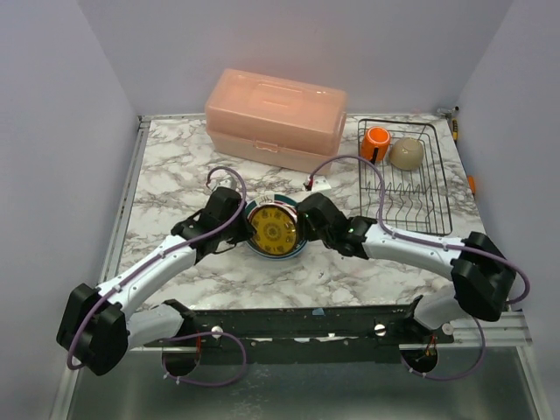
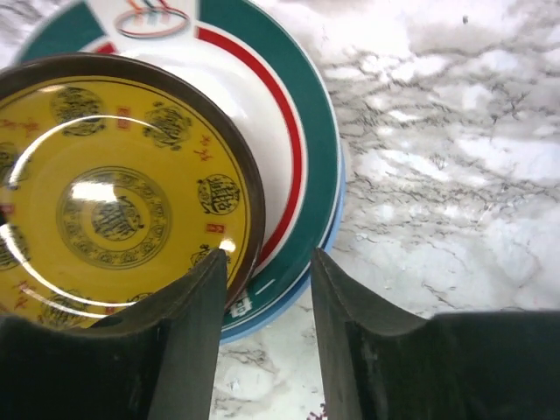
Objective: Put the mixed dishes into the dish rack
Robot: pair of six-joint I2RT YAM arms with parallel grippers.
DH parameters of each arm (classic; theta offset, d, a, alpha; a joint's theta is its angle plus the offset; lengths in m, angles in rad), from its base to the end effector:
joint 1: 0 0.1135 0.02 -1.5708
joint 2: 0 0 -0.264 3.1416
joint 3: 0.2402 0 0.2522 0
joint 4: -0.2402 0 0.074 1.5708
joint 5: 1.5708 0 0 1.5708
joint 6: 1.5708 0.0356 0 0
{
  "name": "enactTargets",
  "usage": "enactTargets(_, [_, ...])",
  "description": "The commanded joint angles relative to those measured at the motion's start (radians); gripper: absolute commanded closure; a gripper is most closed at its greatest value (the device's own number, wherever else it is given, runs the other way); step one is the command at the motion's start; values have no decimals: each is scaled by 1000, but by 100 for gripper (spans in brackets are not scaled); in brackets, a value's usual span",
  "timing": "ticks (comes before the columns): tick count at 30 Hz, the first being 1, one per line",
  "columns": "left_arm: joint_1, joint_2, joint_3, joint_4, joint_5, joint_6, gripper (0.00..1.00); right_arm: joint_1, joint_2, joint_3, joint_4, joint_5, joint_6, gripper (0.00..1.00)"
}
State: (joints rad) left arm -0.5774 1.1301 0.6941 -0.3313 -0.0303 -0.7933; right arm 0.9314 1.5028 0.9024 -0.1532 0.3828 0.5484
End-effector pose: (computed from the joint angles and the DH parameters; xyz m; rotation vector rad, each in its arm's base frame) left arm 0.1964 -0.1266 0.2271 -0.2772 2.4131 -0.6247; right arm 0.1993 0.2457 0.2148 -0.2454 2.2677 0.3382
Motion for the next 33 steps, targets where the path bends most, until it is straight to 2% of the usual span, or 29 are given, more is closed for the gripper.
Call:
enactTargets(1, [6, -48, 103, -141, 28, -1, 100, 39, -92, 63, -71, 18, -106, 48])
enactTargets(5, [10, -78, 153, -200, 53, 3, 100, 170, -134, 77, -38, 49, -224, 23])
enactTargets(9, [24, -103, 185, -240, 98, 1, 100, 357, -114, 77, 21, 200, -369, 16])
enactTargets(15, [30, -134, 183, -262, 151, -6, 100, 505, 51, 186, -55, 524, -444, 17])
enactTargets(18, [35, -144, 175, -270, 171, -6, 100, 537, 146, 242, -108, 696, -459, 17])
enactTargets(25, [40, -168, 147, -257, 228, -18, 100, 538, 296, 318, -158, 859, -467, 20])
enactTargets(30, [40, -175, 132, -269, 244, -17, 100, 538, 334, 293, -42, 932, -590, 26])
enactTargets(33, [40, -183, 118, -268, 247, -18, 100, 538, 337, 260, 83, 935, -692, 31])
